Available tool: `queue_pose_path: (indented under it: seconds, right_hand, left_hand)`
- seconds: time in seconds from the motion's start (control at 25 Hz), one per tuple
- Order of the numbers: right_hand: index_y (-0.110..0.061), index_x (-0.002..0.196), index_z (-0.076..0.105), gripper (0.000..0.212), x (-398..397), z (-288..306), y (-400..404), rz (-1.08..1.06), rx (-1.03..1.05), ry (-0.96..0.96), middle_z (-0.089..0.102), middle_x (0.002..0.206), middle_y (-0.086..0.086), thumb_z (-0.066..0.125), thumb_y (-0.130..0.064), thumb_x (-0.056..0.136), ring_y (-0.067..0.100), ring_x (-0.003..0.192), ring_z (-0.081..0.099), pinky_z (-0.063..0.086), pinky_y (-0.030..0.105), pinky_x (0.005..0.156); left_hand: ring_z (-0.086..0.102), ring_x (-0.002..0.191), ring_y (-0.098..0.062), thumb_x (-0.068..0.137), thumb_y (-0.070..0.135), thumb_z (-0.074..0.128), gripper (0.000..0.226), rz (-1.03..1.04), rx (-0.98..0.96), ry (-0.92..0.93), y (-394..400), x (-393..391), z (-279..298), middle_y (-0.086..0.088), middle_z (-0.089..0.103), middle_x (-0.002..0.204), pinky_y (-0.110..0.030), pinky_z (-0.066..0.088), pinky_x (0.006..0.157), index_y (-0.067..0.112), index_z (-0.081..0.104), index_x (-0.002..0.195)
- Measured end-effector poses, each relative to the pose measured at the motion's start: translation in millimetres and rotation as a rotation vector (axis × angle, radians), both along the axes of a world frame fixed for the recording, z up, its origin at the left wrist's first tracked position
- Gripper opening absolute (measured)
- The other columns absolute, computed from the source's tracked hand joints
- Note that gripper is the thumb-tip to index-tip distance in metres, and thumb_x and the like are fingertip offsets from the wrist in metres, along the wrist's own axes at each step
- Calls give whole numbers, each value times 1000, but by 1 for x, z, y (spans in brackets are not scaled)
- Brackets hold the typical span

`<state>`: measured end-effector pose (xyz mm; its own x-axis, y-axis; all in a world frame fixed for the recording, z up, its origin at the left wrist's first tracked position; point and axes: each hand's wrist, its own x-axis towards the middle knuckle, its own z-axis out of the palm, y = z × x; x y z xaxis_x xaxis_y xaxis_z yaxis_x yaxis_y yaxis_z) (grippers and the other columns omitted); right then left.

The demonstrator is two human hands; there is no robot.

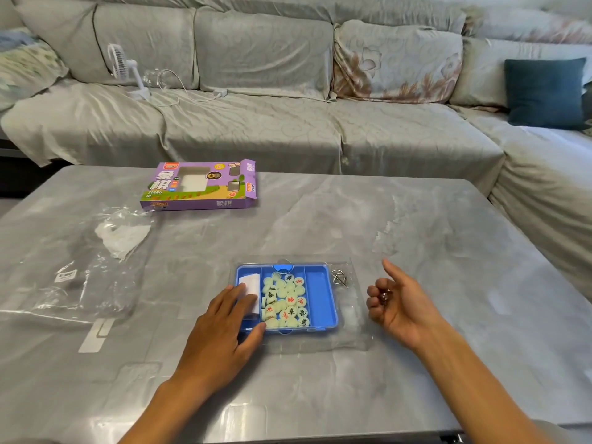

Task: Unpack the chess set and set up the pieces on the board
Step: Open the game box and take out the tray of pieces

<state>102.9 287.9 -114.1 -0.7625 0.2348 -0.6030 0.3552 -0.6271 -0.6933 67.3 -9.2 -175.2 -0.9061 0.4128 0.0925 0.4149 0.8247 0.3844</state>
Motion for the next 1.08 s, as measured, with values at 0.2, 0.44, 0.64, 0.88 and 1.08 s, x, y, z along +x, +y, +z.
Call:
queue_pose_path:
  seconds: [0.2, 0.44, 0.64, 0.88, 1.08]
  right_hand:
    - [-16, 68, 57, 26, -37, -7, -12, 306, 1292, 112, 54, 61, -7, 66, -33, 86, 14, 53, 50, 39, 25, 50]
    - [-16, 71, 51, 29, -58, -20, -24, 772, 1838, -68, 53, 68, -1, 39, -31, 94, 17, 65, 55, 47, 30, 60]
    - [-16, 78, 49, 31, -58, -24, -24, 768, 1843, -13, 50, 72, -2, 33, -33, 99, 17, 68, 51, 37, 28, 57]
    - [-13, 59, 42, 26, -39, -1, -25, 144, 799, 52, 34, 52, 3, 43, -20, 84, 16, 47, 26, 21, 30, 46]
    - [-17, 53, 39, 40, -19, 35, -97, 309, 473, 170, 36, 44, -2, 51, -23, 90, 10, 34, 33, 22, 19, 39]
  left_hand:
    - [13, 142, -3, 75, 79, 7, 85, 5, 2, -12, 0, 0, 0, 15, 18, 156, -28, 38, 105, 34, 32, 142]
    - [13, 143, -4, 74, 82, 2, 89, 13, 1, -11, 1, 0, -3, 14, 18, 156, -30, 38, 106, 34, 33, 142]
    - [14, 143, -6, 70, 86, -5, 99, 18, 42, -11, 1, 0, -2, 12, 20, 156, -30, 36, 107, 31, 35, 142]
    - [23, 140, -5, 78, 82, 24, 80, 33, 97, -64, 1, 4, 11, 12, 29, 152, -28, 32, 107, 31, 43, 137]
    - [66, 104, -19, 95, 35, 52, 27, 298, 1283, -672, 45, 26, 63, 0, 70, 110, -32, 56, 78, 18, 68, 109]
